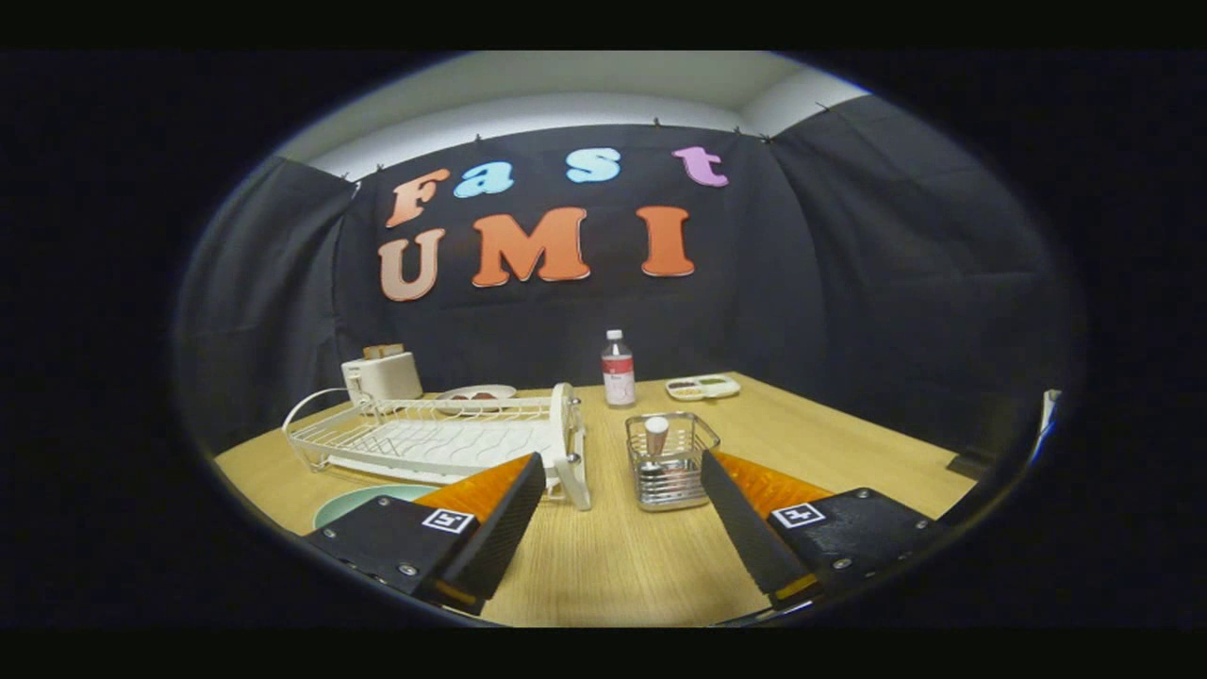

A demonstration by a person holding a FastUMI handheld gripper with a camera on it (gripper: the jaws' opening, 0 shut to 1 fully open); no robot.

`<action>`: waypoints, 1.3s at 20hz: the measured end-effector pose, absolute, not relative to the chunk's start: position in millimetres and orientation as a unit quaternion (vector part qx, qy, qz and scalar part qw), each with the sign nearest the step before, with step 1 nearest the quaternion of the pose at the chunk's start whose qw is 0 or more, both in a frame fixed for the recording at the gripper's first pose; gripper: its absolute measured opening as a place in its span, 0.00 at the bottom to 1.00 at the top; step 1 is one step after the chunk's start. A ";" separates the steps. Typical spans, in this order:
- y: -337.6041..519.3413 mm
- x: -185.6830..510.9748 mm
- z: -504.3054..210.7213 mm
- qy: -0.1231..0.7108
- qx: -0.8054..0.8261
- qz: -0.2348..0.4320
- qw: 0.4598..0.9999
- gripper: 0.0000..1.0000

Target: Take the plate from the dish rack, then take the spoon from the basket and place it into the plate.

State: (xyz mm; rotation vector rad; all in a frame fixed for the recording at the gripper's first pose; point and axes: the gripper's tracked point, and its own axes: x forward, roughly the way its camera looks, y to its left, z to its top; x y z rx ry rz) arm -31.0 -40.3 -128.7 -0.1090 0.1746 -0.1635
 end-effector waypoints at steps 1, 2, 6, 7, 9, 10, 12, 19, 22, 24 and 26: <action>-42.1 -22.7 -124.5 0.067 -0.071 -0.078 0.992 0.98; -45.7 -19.2 -121.7 0.057 -0.082 -0.082 0.992 0.98; -54.8 2.1 -126.2 0.058 -0.054 -0.082 0.993 0.99; -57.4 9.2 -128.3 0.058 -0.044 -0.084 0.994 0.98; -68.9 18.2 -139.9 0.067 -0.035 -0.094 0.993 0.91; -72.6 19.4 -145.2 0.071 -0.031 -0.097 0.992 0.84; -76.2 21.9 -148.1 0.070 -0.005 -0.098 0.993 0.69; -90.9 37.1 -160.9 0.092 -0.036 -0.125 0.987 0.07; -85.5 36.5 -154.2 0.093 -0.034 -0.116 0.988 0.05; -88.0 33.4 -145.4 0.087 -0.036 -0.117 0.989 0.05; -86.1 28.9 -135.0 0.083 -0.036 -0.117 0.989 0.05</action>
